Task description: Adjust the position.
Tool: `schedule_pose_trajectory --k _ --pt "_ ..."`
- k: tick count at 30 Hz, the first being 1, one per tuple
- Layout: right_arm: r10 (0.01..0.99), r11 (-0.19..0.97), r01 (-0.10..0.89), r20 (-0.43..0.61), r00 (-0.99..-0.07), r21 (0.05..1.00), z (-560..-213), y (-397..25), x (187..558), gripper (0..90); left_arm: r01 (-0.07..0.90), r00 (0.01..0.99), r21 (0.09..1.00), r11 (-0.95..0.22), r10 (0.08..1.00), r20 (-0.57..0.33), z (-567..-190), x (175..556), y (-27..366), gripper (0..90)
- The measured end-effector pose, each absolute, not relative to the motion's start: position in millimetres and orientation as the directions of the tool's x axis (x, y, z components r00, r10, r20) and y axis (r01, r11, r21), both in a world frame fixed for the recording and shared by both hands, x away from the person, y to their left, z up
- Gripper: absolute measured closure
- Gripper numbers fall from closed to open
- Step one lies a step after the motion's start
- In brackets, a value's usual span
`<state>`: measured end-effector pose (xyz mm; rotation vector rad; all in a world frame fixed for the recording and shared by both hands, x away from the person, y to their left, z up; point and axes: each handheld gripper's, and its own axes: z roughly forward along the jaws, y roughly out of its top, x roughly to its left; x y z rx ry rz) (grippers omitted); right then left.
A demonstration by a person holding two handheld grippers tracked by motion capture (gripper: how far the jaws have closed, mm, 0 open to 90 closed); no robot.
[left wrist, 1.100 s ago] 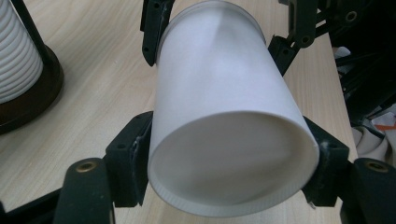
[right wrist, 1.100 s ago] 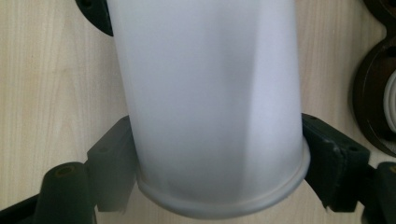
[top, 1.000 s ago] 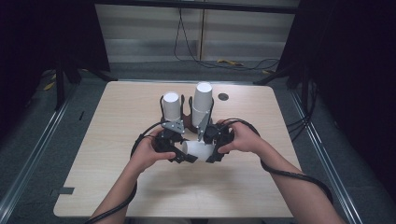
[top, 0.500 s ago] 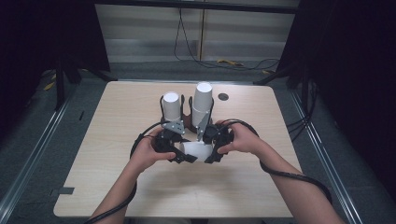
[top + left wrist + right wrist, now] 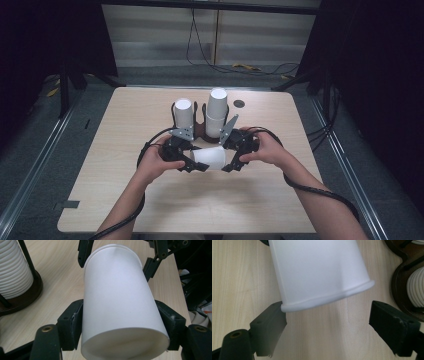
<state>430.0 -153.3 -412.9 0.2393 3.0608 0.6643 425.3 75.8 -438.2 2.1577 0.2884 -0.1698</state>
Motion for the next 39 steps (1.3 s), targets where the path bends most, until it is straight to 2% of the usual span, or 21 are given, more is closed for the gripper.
schedule_pose_trajectory --k 39 --pt "0.254 0.739 0.244 0.075 -0.964 0.629 -438 -191 428 13.9 0.293 0.956 0.785 -0.545 0.172 -0.237 -436 428 83 31.7"
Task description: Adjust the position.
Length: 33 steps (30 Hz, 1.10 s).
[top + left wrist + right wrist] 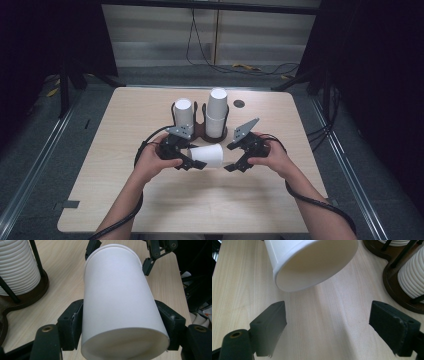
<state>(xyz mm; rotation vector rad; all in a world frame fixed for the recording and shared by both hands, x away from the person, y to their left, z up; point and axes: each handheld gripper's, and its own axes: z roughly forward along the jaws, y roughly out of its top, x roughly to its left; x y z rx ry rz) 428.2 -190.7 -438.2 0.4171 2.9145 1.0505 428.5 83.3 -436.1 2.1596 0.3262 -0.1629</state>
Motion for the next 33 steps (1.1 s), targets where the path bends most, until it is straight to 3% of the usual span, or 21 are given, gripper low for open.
schedule_pose_trajectory --k 33 --pt "0.279 0.659 0.258 0.089 -0.956 0.707 -446.8 -195.9 423.4 13.8 0.293 0.956 0.789 -0.541 0.156 -0.248 -438.1 427.3 79.8 31.6"
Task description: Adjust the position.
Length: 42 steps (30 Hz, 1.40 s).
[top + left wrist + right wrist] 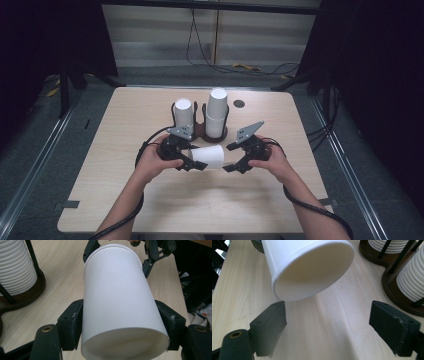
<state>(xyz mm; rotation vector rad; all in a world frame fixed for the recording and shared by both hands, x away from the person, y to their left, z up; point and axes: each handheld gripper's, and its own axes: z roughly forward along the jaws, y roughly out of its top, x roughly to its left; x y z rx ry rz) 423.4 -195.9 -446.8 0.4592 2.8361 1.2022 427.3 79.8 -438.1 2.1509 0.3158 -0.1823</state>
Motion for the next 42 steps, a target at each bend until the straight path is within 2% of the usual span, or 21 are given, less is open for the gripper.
schedule_pose_trajectory --k 42 --pt "0.228 0.673 0.223 0.089 -0.97 0.705 -444 -183 424 12.7 0.293 0.956 0.789 -0.54 0.144 -0.256 -442 428 76 31.6"
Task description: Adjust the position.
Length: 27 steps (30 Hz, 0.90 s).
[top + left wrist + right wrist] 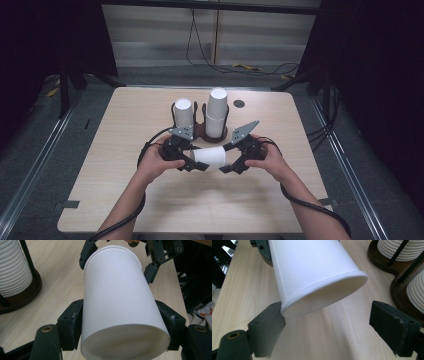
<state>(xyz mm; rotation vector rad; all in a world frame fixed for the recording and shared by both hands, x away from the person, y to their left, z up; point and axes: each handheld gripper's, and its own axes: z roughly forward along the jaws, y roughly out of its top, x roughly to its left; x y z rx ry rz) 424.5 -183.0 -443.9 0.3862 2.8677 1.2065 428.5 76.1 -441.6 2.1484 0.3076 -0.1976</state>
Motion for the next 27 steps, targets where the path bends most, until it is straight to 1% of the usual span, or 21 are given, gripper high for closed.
schedule_pose_trajectory --k 13,27 --pt "0.204 0.688 0.2 0.079 -0.976 0.697 -444 -172 423 13.0 0.291 0.956 0.788 -0.543 0.131 -0.263 -442 428 75 31.6" --pt "0.182 0.707 0.187 0.079 -0.98 0.682 -445 -166 424 13.6 0.275 0.961 0.787 -0.552 0.123 -0.249 -443 427 72 31.6"
